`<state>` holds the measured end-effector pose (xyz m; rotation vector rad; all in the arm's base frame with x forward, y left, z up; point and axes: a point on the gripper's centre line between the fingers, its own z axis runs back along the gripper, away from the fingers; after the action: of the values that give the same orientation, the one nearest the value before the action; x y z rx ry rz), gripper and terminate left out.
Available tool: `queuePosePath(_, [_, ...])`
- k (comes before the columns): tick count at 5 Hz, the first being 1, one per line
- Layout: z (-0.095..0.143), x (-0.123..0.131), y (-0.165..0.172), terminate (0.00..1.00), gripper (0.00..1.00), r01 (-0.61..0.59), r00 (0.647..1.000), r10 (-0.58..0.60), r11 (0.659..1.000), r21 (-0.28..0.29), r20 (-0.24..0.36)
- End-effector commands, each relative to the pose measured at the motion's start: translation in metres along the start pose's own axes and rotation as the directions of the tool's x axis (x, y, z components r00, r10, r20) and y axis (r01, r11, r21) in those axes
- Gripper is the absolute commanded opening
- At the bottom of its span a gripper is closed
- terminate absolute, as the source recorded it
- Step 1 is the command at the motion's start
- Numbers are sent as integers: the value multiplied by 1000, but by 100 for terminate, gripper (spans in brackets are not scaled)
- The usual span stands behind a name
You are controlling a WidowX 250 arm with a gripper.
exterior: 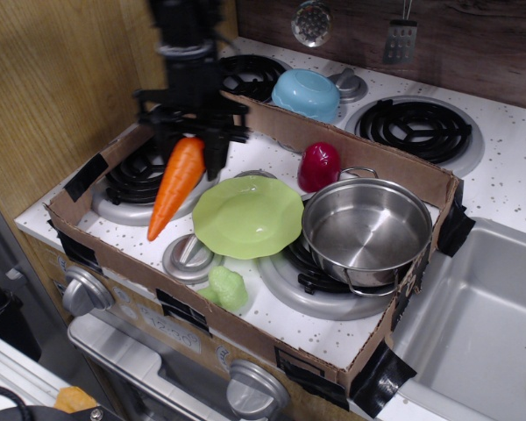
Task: Put carrot on plate
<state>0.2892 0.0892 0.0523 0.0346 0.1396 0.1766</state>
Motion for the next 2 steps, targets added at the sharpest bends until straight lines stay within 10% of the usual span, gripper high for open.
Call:
queuePosePath(1, [12,9,-13,0,0,7,1000,-7,1000,-22,-18])
queuePosePath(2, [4,12,-13,0,0,-1,1000,2,999,-34,7])
